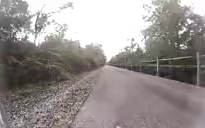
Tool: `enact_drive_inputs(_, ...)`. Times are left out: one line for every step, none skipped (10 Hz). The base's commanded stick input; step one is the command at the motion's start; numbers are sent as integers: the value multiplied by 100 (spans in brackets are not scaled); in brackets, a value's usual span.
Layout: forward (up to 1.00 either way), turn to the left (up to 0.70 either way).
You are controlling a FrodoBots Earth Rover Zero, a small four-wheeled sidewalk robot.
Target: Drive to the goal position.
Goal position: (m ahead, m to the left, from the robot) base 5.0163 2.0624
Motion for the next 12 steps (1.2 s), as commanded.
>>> enact_drive_inputs(70, 0)
enact_drive_inputs(70, 0)
enact_drive_inputs(70, 0)
enact_drive_inputs(70, 0)
enact_drive_inputs(70, 0)
enact_drive_inputs(70, 0)
enact_drive_inputs(70, 0)
enact_drive_inputs(70, 0)
enact_drive_inputs(70, 0)
enact_drive_inputs(70, 0)
enact_drive_inputs(70, 0)
enact_drive_inputs(70, 0)
